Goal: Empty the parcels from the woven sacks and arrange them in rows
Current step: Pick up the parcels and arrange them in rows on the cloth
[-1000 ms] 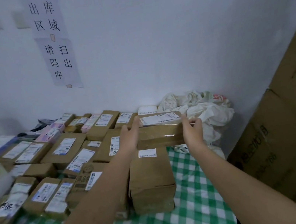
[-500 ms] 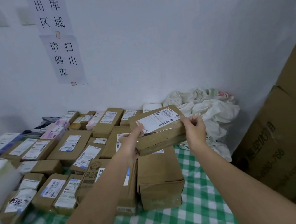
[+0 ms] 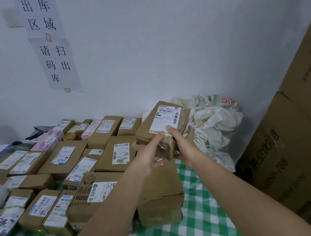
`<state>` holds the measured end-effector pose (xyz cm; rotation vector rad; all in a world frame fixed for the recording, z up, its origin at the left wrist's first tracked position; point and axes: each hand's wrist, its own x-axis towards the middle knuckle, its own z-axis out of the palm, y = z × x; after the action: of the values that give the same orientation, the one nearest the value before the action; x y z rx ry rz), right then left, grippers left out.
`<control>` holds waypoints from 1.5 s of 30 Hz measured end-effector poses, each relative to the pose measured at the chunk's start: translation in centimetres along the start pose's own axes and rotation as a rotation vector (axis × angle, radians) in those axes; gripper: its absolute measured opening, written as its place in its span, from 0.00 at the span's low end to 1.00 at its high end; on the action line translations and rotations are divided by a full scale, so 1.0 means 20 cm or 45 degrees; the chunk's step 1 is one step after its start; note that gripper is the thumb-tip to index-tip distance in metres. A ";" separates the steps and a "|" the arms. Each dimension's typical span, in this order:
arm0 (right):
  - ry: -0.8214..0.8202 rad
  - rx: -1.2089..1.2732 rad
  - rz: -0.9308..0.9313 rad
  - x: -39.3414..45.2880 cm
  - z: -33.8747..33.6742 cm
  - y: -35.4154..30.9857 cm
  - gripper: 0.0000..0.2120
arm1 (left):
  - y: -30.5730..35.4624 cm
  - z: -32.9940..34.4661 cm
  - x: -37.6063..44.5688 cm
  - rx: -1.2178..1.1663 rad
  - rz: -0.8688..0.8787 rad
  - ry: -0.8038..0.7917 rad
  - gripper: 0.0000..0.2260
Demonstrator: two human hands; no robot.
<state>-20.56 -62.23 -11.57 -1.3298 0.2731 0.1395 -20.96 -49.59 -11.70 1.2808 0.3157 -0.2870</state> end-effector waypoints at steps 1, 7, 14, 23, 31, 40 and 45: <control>0.014 -0.012 -0.001 0.00 -0.02 -0.01 0.35 | 0.00 0.01 0.00 0.030 -0.029 -0.022 0.48; 0.045 -0.003 0.022 0.13 -0.25 -0.06 0.28 | 0.01 0.06 0.06 0.343 -0.060 0.079 0.41; -0.017 0.007 0.072 0.20 -0.51 0.01 0.30 | -0.08 0.10 0.14 0.896 -0.038 0.096 0.29; 0.256 -0.227 0.319 0.27 -0.97 0.43 0.26 | -0.38 0.04 0.27 1.919 0.186 0.030 0.15; 0.193 -0.391 0.474 0.44 -0.84 0.78 0.24 | -0.58 0.01 0.31 1.921 0.462 0.280 0.11; 0.367 -1.007 0.019 0.36 -0.62 0.74 0.19 | -0.58 -0.08 0.30 1.826 0.579 0.140 0.11; 0.315 -1.193 -0.413 0.34 -0.28 0.49 0.11 | -0.41 -0.26 0.31 1.766 0.597 0.061 0.09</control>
<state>-17.25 -65.71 -23.70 -2.3091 0.1972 -0.2037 -18.80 -46.96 -22.63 2.6666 -0.2340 -0.0310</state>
